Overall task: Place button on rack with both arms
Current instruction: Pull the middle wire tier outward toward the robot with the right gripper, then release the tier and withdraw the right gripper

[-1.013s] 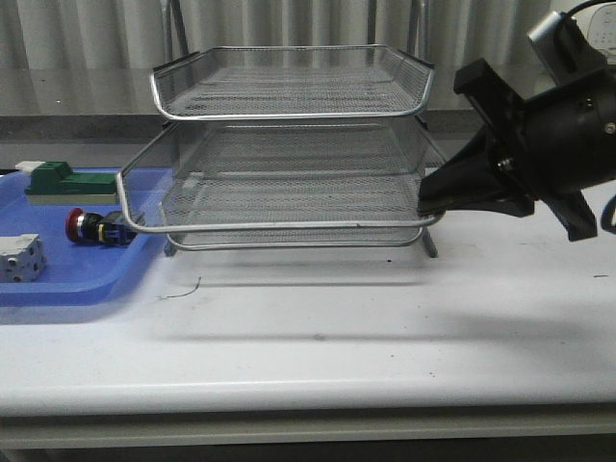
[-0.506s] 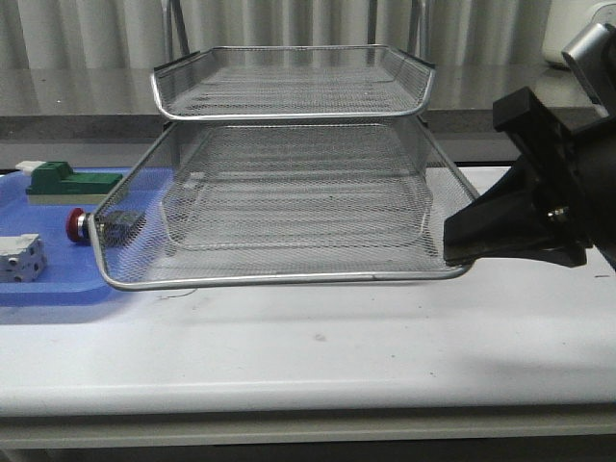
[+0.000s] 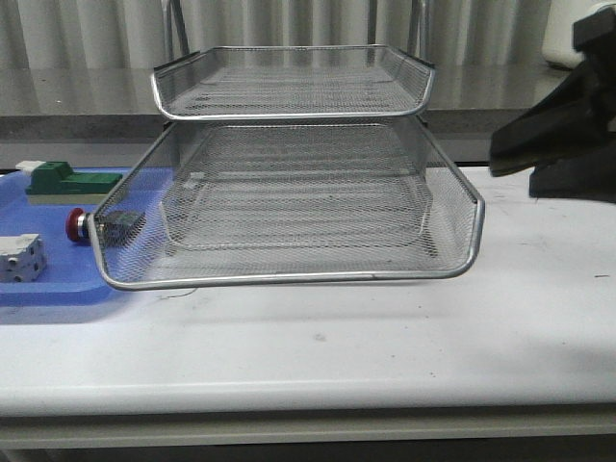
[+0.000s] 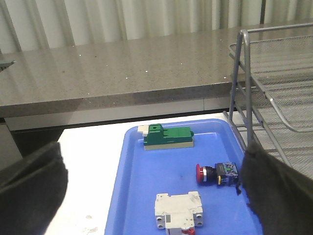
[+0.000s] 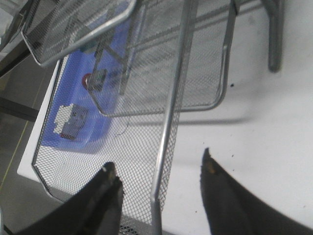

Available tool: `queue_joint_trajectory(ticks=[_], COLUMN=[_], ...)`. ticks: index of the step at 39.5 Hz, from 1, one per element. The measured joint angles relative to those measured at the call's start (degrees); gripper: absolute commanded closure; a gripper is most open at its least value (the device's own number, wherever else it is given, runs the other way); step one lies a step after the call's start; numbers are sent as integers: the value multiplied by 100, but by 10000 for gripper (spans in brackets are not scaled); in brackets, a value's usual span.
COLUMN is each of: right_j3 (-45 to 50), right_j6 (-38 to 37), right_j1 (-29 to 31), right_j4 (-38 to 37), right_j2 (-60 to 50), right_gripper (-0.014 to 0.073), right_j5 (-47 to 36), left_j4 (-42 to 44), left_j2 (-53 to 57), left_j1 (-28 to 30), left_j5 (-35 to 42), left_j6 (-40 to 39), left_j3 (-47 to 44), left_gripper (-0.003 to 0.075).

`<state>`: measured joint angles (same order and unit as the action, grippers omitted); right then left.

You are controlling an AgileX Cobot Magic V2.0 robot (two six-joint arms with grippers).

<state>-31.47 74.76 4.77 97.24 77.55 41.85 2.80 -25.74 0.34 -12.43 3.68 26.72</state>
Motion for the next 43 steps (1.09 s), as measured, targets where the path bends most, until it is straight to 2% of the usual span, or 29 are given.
queue_joint_trajectory(ticks=[5, 12, 20, 25, 29, 34, 43], right_j3=[-563, -1620, -2283, -2241, -1977, -1388, 117], right_j6=[-848, -2189, -3663, -4774, -5525, -5893, -5971], right_j1=[114, 114, -157, -626, -956, -1094, -1124], right_j4=[-1149, -3047, -5371, -7026, -7939, -8343, -8419], right_j2=[-374, -734, -1219, -1750, -2224, -2844, -4432], right_gripper=[541, 713, 704, 704, 704, 704, 704], right_j5=[0, 258, 370, 157, -32, -352, -1224], left_j4=[0, 0, 0, 0, 0, 0, 0], left_j2=[0, 0, 0, 0, 0, 0, 0], left_j1=[0, 0, 0, 0, 0, 0, 0], left_j5=[0, 0, 0, 0, 0, 0, 0], left_j6=[0, 0, 0, 0, 0, 0, 0], left_j3=[0, 0, 0, 0, 0, 0, 0], left_gripper=[41, 41, 41, 41, 41, 41, 41])
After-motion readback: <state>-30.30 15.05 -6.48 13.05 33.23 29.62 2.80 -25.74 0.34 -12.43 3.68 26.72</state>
